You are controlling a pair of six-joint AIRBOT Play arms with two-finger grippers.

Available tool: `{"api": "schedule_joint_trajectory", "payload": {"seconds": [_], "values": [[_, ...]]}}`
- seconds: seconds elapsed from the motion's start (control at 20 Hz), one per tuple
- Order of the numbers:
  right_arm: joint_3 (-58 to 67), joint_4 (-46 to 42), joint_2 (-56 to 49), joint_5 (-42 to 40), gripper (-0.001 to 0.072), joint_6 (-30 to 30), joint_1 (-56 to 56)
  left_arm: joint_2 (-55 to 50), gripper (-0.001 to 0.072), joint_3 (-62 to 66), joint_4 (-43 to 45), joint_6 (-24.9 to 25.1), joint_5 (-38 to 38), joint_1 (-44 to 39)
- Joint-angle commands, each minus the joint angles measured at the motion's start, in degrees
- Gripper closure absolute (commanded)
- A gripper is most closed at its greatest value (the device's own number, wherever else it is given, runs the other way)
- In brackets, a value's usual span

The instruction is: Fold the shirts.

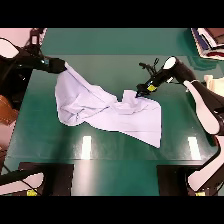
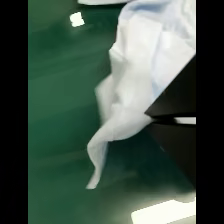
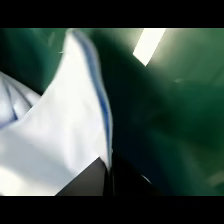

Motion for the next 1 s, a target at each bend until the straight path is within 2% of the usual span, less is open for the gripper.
{"api": "schedule_joint_trajectory", "payload": {"seconds": [0.0,0.3,0.5,0.7,0.8,0.95], "values": [[0.15,0.24,9.94,-6.08,0.0696,0.04,-3.17,7.65,0.0681,2.16,1.36,-0.15,1.51,0.04],[0.15,0.22,37.38,-8.52,0.0696,0.07,-14.01,24.24,0.0681,15.76,1.62,-0.46,1.90,0.04],[0.13,0.24,52.06,-9.51,0.0697,0.11,-20.22,28.65,0.0683,27.74,1.62,-4.46,1.33,0.04],[0.15,0.26,59.36,-9.40,0.0697,2.14,-26.93,28.94,0.0683,36.11,1.70,-6.12,2.71,0.04],[0.15,0.33,60.57,-9.29,0.0697,2.27,-30.10,28.74,0.0683,36.26,1.97,-6.12,4.46,0.04],[2.16,0.42,58.82,-7.06,0.0698,2.97,-31.32,26.47,0.0684,34.36,5.42,-6.12,1.99,0.04]]}}
